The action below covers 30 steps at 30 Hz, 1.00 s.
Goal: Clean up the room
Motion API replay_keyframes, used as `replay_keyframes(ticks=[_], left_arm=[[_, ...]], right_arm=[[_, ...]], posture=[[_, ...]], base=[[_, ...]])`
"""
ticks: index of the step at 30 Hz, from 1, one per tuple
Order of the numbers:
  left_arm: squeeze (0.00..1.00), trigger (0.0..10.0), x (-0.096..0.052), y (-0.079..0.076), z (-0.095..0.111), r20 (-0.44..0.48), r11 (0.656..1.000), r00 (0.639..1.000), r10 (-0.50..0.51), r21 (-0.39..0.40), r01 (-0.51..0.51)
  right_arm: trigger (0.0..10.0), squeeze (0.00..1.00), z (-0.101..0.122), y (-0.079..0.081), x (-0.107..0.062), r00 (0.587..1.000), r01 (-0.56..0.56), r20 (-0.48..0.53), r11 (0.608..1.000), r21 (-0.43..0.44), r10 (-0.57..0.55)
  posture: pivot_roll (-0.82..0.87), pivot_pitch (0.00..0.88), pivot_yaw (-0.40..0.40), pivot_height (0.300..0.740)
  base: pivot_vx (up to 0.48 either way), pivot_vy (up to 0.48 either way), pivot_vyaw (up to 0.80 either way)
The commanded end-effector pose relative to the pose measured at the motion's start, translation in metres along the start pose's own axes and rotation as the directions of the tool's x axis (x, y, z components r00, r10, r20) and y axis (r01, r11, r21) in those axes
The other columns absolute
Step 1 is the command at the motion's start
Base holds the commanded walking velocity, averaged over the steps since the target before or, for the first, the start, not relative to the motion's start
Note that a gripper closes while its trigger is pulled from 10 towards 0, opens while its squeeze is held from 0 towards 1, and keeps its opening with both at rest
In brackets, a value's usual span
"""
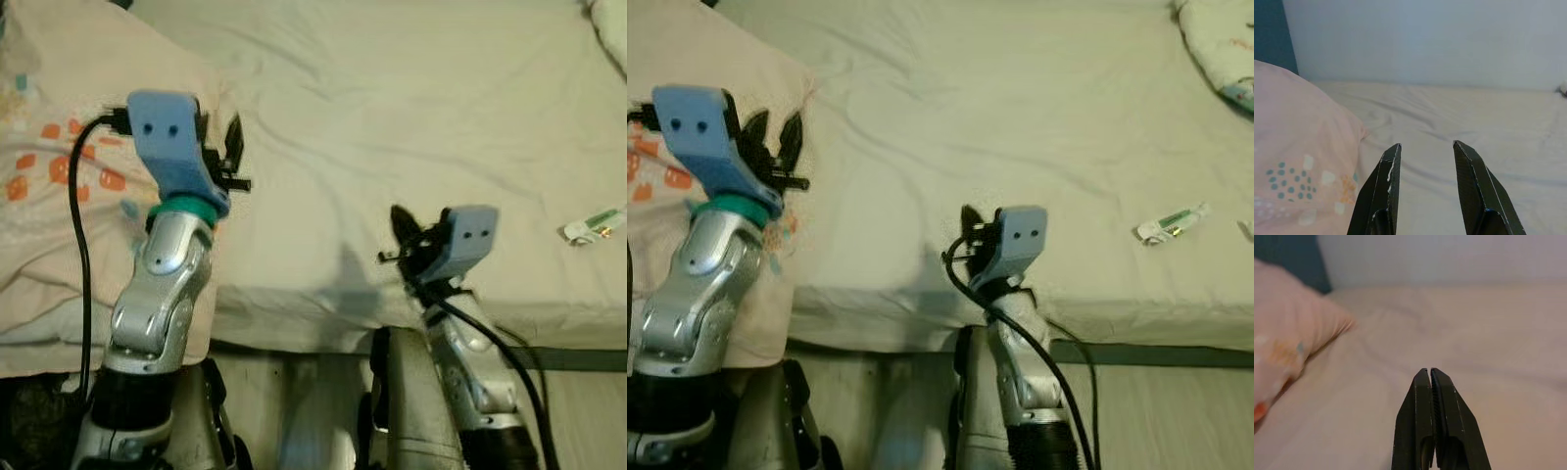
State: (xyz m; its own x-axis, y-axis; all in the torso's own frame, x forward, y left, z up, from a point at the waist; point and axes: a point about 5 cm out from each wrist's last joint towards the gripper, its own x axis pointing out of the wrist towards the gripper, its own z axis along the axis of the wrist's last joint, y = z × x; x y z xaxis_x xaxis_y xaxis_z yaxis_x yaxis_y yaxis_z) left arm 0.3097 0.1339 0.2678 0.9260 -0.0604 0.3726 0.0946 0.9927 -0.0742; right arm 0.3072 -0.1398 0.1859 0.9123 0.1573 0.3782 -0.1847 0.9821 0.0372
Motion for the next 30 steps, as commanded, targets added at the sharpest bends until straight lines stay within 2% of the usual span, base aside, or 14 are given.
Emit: replay_keyframes(ticks=[1, 5, 13, 30], left_arm=[[0.00, 10.0, -0.003, -0.001, 0.001, -0.002, 1.000, 1.000, -0.017, -0.020, 0.017], [0.00, 10.0, -0.004, -0.001, -0.001, -0.013, 0.999, 1.000, -0.026, -0.020, 0.026], [0.00, 10.0, -0.006, 0.001, -0.008, -0.070, 0.999, 0.997, -0.023, -0.043, 0.020], [0.00, 10.0, -0.002, -0.007, -0.018, -0.092, 0.998, 0.994, -0.054, -0.039, 0.050]], right_arm=[[10.0, 0.00, -0.001, -0.007, -0.003, 0.999, 0.048, 0.002, 0.998, -0.026, -0.048], [10.0, 0.00, 0.002, -0.013, 0.000, 0.998, 0.057, 0.016, 0.997, -0.060, -0.057], [10.0, 0.00, 0.002, -0.013, 0.000, 0.998, 0.060, 0.012, 0.996, -0.065, -0.060], [10.0, 0.00, -0.004, -0.016, -0.004, 0.997, 0.077, -0.014, 0.994, -0.075, -0.078]], posture=[[-0.07, 0.153, 0.074, 0.531], [-0.07, 0.143, 0.069, 0.550], [-0.07, 0.141, 0.066, 0.579], [-0.08, 0.138, 0.066, 0.632]], base=[[0.000, 0.000, 0.00], [0.000, 0.000, 0.00], [0.000, 0.000, 0.00], [0.000, 0.000, 0.00]])
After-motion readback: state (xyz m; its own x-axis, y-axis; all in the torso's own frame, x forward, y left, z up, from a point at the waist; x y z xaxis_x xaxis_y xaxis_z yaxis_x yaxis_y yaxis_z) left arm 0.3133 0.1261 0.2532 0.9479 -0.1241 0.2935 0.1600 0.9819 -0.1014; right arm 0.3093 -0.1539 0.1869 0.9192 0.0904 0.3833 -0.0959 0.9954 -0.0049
